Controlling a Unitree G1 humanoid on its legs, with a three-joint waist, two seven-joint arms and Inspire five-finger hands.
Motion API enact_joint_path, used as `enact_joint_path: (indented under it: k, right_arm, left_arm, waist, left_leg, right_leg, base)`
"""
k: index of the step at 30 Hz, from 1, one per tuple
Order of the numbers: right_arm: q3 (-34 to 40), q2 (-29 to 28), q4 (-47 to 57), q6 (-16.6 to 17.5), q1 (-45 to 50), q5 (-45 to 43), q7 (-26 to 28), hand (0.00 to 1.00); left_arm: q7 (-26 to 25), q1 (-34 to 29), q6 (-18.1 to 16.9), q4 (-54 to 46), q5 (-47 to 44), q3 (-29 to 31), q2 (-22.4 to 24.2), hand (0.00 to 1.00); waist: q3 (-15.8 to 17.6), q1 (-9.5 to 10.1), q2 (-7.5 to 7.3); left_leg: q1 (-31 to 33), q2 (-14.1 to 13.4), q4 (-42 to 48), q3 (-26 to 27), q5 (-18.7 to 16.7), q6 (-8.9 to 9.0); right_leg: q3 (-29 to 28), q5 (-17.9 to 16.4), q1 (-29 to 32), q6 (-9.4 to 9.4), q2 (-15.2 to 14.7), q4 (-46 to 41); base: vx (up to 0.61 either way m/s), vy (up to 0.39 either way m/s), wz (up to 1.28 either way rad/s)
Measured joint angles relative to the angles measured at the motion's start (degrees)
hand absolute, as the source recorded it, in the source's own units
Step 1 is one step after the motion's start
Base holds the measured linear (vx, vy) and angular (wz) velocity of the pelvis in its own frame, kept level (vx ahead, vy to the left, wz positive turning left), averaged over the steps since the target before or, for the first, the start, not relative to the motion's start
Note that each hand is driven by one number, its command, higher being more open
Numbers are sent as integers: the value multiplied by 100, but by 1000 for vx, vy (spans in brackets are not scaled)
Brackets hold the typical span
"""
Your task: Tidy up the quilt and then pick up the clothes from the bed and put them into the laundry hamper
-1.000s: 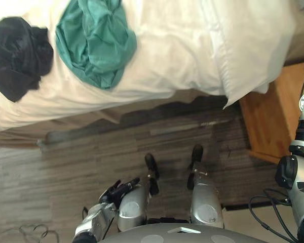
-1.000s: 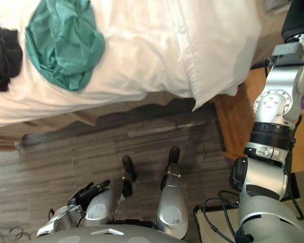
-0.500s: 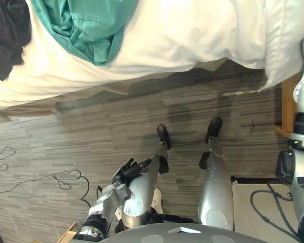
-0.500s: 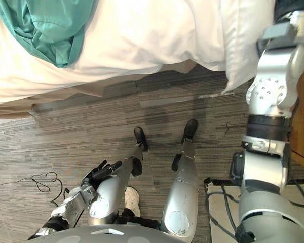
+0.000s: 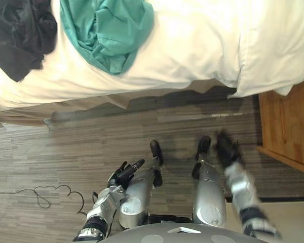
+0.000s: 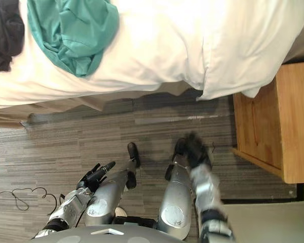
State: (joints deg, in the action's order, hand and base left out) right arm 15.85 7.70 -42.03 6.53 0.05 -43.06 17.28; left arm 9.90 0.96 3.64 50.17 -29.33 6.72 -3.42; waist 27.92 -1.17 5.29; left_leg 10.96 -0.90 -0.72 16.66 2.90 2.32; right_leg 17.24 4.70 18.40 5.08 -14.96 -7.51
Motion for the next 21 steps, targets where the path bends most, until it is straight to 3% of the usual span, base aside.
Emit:
enact_joint_path:
  k: [1, 4, 6, 8, 11, 14, 21]
  right_arm:
    - [121, -38, -101, 18, 127, 249, 134, 100]
    - [381, -175, -469, 65, 516, 606, 388, 100]
    - [442, -295, -618, 108, 809, 943, 530, 100]
    - [461, -412, -850, 244, 1030, 1386, 594, 100]
    - [475, -569, -1254, 287, 1253, 1993, 591, 100]
    - [481, -555, -1337, 397, 1310, 2249, 539, 100]
    - [140, -551, -1384, 329, 1123, 2820, 347, 100]
  left_arm:
    - [-5, -80, 30, 136, 143, 58, -121, 100]
    - [-56, -316, 23, 343, 497, 231, -237, 100]
    - [-132, -484, 39, 463, 716, 372, -230, 100]
    - [-174, -578, 98, 585, 839, 485, -205, 100]
    - [-203, -604, 166, 798, 1184, 497, -114, 100]
    - [-232, -605, 175, 890, 1252, 446, -90, 100]
    - [-506, -543, 511, 857, 1157, 27, -323, 100]
  waist:
    - [-219, -74, -232]
    - [-837, -27, -639]
    - [-1194, -25, -753]
    - [-1483, -45, -773]
    - [-1835, -56, -624]
    - [-1941, -76, -540]
    - [-1965, -69, -722]
  left_leg:
    - [-230, 14, -58, 7, -14, 0]
    - [-678, -35, -137, 20, -110, 24]
    - [-1029, -57, -319, 33, -119, 36]
    - [-1334, -79, -417, 52, -154, 68]
    - [-1660, -101, -435, 121, -283, 107]
    - [-1856, -110, -438, 198, -346, 129]
    - [-2106, -223, -436, 456, -399, 177]
  right_leg:
    - [7, 24, -262, 32, 17, 136]
    - [71, 61, -858, 80, 136, 532]
    - [120, 78, -1232, 103, 225, 770]
    - [130, 84, -1556, 112, 290, 942]
    - [112, 89, -1928, 128, 346, 1102]
    - [58, 93, -2105, 134, 377, 1181]
    - [-211, 33, -2128, 59, 527, 1036]
  base:
    - [60, 48, -7]
    - [99, 5, -11]
    - [84, -21, -10]
    - [90, -22, -16]
    - [70, -15, -17]
    - [15, -16, -16]
    - [-31, -40, -21]
